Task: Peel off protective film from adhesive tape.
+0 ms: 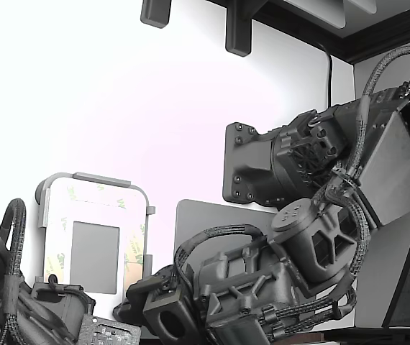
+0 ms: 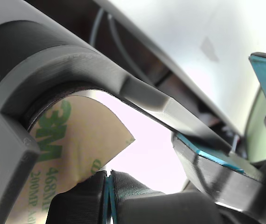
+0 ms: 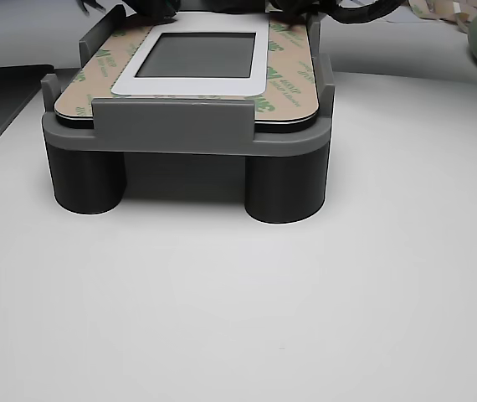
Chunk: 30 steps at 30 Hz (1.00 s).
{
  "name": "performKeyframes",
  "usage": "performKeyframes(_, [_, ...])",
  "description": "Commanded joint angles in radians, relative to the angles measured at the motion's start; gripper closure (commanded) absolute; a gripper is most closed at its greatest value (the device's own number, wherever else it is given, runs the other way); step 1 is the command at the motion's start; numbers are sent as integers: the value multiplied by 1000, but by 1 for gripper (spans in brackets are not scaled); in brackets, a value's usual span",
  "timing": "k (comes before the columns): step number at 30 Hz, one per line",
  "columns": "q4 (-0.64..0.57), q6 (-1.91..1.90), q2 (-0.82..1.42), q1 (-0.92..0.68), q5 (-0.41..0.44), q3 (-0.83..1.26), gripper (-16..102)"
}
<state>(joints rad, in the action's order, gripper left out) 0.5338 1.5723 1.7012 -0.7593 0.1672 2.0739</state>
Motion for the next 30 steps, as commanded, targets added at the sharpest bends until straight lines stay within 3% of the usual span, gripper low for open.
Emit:
performKeyframes(1, [3, 0, 31, 12, -8, -18, 96])
performKeyframes(30, [-43, 15, 60, 31, -15, 57, 96])
